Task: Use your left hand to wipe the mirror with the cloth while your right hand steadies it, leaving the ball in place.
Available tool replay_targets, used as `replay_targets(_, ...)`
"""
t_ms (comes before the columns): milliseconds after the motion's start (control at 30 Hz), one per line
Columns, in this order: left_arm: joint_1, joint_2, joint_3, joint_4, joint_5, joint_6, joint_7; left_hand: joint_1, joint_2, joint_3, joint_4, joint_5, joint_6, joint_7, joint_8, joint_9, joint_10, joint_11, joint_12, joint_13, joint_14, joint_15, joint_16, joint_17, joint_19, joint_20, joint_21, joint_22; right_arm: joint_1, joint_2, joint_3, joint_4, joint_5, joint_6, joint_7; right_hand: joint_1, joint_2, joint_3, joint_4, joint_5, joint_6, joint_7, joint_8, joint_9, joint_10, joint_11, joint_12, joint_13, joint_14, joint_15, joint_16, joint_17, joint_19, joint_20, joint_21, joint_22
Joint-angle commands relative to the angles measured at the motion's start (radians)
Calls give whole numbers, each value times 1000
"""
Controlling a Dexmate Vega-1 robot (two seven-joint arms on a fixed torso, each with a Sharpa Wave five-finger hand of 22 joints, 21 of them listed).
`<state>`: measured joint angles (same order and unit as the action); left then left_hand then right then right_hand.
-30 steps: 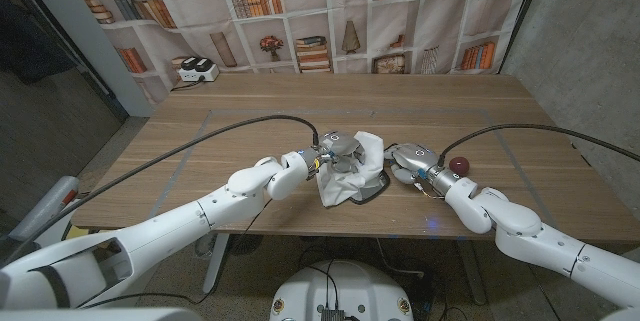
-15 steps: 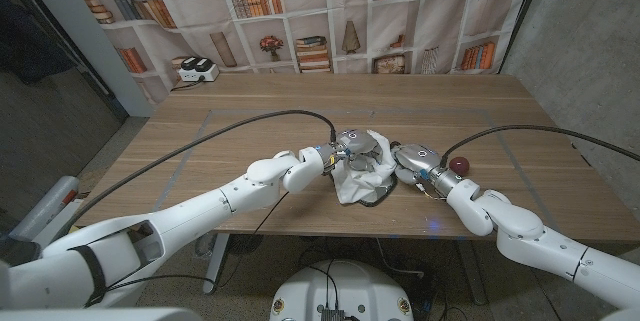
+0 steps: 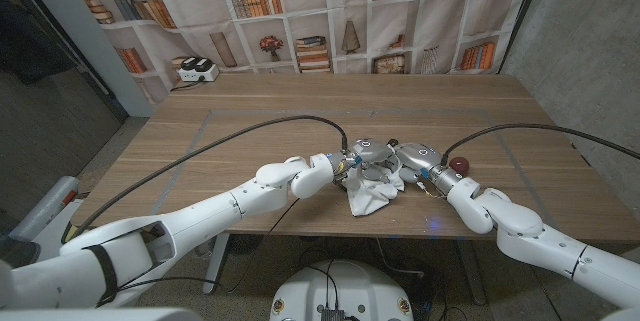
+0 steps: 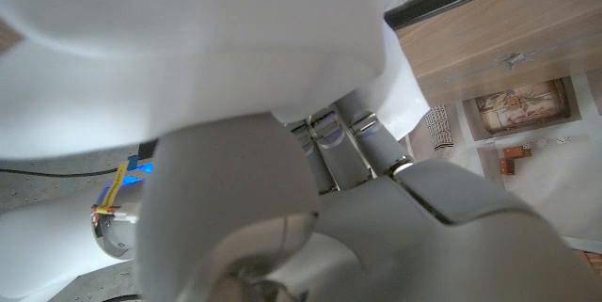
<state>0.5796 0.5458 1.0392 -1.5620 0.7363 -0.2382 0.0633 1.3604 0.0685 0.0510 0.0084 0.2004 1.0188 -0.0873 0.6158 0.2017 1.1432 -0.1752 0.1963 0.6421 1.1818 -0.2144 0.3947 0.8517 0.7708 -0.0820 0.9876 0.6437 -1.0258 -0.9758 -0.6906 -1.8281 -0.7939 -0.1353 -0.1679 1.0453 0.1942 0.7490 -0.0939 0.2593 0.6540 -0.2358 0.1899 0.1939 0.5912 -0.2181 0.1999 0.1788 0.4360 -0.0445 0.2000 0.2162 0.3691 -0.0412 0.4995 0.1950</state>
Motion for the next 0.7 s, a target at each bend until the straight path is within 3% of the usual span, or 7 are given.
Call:
replay_targets(33,104,100,-67,-146,-35,113,-5,12,1,4,8,7,7,2,0,8,32,-33,0,4,-8,-2,-6,3,-6,-107,5,-3,13,5,1,11,-6,9,-10,-8,5,2,-3,6,13,16,-1,1,1,4,6,4,5,-166,4,5,-1,-164,6,2)
replay_targets(300,176,199,-133,-259,-20,264,-27,13,1,3,9,8,5,2,0,10,30,-32,1,6,-8,-2,-8,4,-6,-106,8,-11,12,5,2,11,-7,0,-12,-8,6,1,-2,7,13,16,-1,1,0,5,6,4,4,-164,5,6,-2,-163,8,2)
replay_targets(700,183,219,-169,-272,-16,330,-15,16,2,3,11,8,8,4,1,8,29,-32,0,6,-4,-2,-8,5,-4,-106,13,-23,-1,1,1,-1,-5,-17,-4,-9,5,2,-2,8,14,15,-1,1,0,5,6,4,5,-165,5,6,-3,-162,11,2)
